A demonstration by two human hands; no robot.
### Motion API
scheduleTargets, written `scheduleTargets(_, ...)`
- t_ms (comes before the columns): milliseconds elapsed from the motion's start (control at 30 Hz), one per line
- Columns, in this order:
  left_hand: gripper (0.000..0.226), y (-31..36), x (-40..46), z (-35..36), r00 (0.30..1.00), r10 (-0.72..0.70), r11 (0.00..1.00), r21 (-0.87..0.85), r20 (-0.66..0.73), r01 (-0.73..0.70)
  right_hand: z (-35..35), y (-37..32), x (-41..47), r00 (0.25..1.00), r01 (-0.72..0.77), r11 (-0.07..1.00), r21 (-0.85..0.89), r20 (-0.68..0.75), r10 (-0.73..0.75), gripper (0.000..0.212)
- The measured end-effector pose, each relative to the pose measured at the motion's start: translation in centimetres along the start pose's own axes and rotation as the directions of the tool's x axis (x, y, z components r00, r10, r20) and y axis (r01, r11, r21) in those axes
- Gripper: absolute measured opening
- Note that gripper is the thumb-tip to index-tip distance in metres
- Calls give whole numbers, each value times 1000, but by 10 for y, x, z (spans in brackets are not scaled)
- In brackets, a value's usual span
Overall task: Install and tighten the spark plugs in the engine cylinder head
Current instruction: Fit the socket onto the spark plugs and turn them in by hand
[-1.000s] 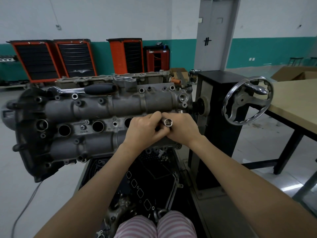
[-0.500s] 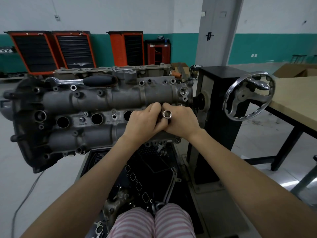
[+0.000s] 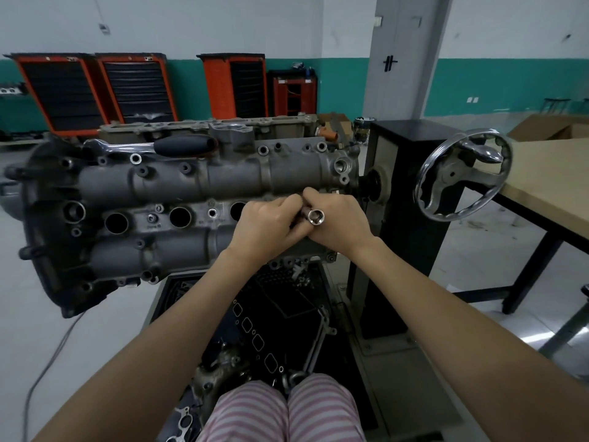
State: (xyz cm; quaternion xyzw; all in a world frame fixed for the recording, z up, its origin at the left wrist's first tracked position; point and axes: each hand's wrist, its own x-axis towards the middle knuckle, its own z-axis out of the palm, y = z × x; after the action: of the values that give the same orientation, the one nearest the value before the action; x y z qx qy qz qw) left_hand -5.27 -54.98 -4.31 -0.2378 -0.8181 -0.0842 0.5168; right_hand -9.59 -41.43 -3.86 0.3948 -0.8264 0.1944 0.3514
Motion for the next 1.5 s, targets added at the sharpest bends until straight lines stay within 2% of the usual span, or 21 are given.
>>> scheduleTargets(300,27,5,3,-4,997,-70,998,3,38,70,2,3,-1,998,25,999,-36,66,-22,15)
scheduleTargets(500,36,-1,1,-1,999,-29,1000,9,-18,29,3,2,-2,999,33,999,-18,-9,-33,24)
scheduleTargets(900,31,5,2,-3,995,-82,996,-23,58,83,4,4,-2,999,10,1000,-12,42,-10,13)
scheduleTargets(1100,34,-1,1,1,999,-41,998,46,16,40,5,4,-3,1000,10,1000,16,20,-10,29)
scheduleTargets(1167,36,-2,1,1,1000,-22,999,42,16,22,4,3,-3,1000,11,1000,11,13,-11,23)
scheduleTargets(1233,36,-1,0,0,1000,-17,1000,16,26,17,3,3,-1,999,-15,1000,11,39,14,16)
scheduleTargets(1333,32,3,1,-2,997,-24,1000,-5,70,24,2,4,2,993,-68,997,26,100,65,20)
scheduleTargets(1500,32,6,3,-5,992,-65,998,-2,109,65,3,4,1,993,-36,999,-15,111,38,20)
